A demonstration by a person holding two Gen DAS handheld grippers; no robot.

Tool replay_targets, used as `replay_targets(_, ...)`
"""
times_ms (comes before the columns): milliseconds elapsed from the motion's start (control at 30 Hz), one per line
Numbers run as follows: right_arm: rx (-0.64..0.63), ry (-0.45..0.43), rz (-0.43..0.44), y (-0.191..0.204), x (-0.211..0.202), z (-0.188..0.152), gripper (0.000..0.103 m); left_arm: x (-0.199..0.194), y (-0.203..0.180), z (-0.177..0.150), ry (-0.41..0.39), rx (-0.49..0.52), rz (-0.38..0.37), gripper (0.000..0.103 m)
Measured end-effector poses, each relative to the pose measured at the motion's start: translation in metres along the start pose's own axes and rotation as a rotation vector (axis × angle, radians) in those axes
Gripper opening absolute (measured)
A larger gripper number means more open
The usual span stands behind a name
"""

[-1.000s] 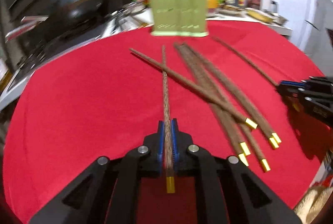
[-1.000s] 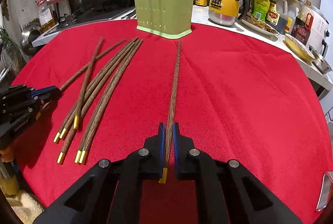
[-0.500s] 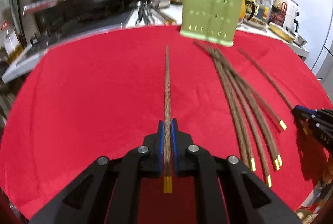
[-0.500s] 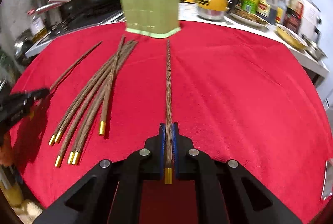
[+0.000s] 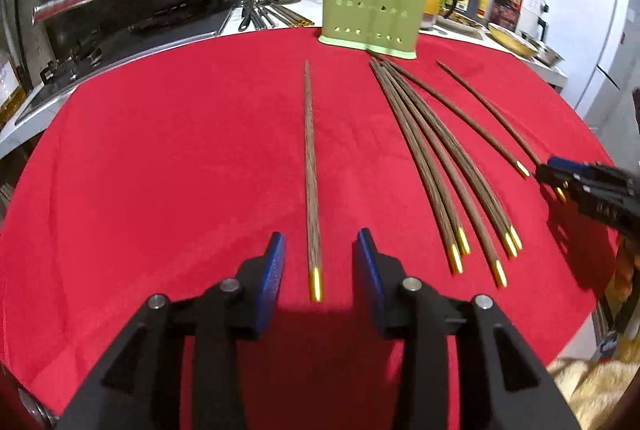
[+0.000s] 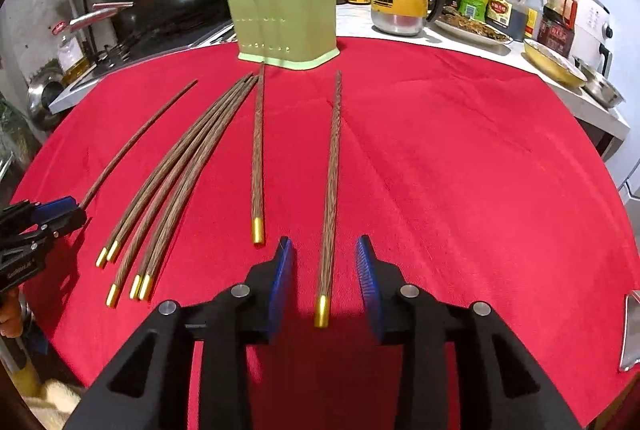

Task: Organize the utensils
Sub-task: 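Close the left tool on another chopstick while the right tool grasps one too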

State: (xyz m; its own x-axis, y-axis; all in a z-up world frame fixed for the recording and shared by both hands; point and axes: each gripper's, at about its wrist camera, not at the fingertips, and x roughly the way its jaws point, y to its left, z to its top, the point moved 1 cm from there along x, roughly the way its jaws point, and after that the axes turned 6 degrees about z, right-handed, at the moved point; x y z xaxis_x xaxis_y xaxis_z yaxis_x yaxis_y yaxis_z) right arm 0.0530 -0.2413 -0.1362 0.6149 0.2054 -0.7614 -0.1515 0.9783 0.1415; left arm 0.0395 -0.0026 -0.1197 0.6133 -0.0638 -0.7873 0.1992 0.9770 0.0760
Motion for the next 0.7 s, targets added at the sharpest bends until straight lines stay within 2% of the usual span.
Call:
replay_targets(133,-0.031,-0.01,0.011,0.004,-0.006,-0.01,0.035,-0.006,-0.003,-0.006,0.005,-0.011,0.01,0.036)
replay_targets(200,-0.038,-0.015,0.016,0.004,-0.009,-0.013,0.035,-0.007,-0.005,-0.008,0.005,-0.004,0.04,0.028)
replay_targets(300,-0.043,-0.032,0.034,0.004,-0.012,-0.018,0.034,-0.005,-0.007,-0.007,-0.006,-0.001,0.061,0.023)
replay_targets(533,-0.074,-0.059,0.053,0.006,-0.017,-0.028,0.035,0.002,-0.012,0.0,-0.03,0.014,0.081,0.022)
replay_targets(633,-0.028,-0.084,0.037,0.002,-0.017,-0.027,0.025,0.003,-0.011,0.001,-0.033,0.009,0.077,0.022)
replay_targets(700,-0.008,-0.096,0.021,-0.002,-0.016,-0.026,0.013,0.004,-0.011,0.001,-0.041,0.008,0.08,0.022)
